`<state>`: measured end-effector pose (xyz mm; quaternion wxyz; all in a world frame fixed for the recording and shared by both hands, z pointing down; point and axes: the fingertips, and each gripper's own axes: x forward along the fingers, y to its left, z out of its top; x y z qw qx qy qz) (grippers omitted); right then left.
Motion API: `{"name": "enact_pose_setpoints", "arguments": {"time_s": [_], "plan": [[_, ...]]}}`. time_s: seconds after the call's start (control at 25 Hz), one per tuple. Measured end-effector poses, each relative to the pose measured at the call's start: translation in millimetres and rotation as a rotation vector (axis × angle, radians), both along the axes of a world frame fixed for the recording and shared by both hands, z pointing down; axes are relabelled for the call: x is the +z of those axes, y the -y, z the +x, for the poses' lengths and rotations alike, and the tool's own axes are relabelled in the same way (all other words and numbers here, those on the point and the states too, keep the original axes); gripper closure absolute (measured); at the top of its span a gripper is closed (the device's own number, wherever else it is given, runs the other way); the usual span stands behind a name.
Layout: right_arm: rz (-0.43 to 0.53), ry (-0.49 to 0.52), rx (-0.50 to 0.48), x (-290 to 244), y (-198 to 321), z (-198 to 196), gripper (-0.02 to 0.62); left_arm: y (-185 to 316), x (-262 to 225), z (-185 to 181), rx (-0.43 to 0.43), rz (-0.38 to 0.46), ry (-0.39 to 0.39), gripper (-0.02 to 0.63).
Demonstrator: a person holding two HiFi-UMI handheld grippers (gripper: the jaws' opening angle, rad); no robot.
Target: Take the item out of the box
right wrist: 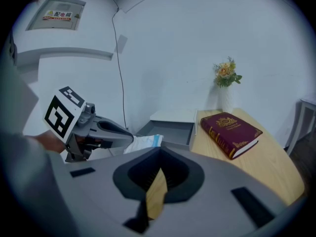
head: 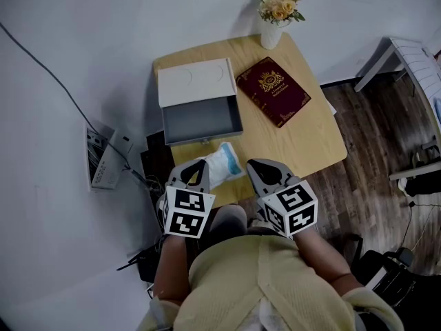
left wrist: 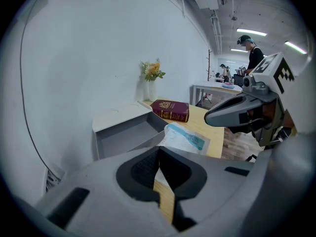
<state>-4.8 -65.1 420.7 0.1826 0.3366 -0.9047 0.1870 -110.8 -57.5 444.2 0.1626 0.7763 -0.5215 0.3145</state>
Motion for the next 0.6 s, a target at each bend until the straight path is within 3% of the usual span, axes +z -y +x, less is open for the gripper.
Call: {"name": "enact_pose_setpoints", "arguments": {"time_s": [0.6], "plan": [[-0.001, -0.008, -0.006, 1.5, -1.8, -6.0, 0.566, -3.4, 1.5, -3.4, 0.003, -0.007, 0.0, 0.584]]}}
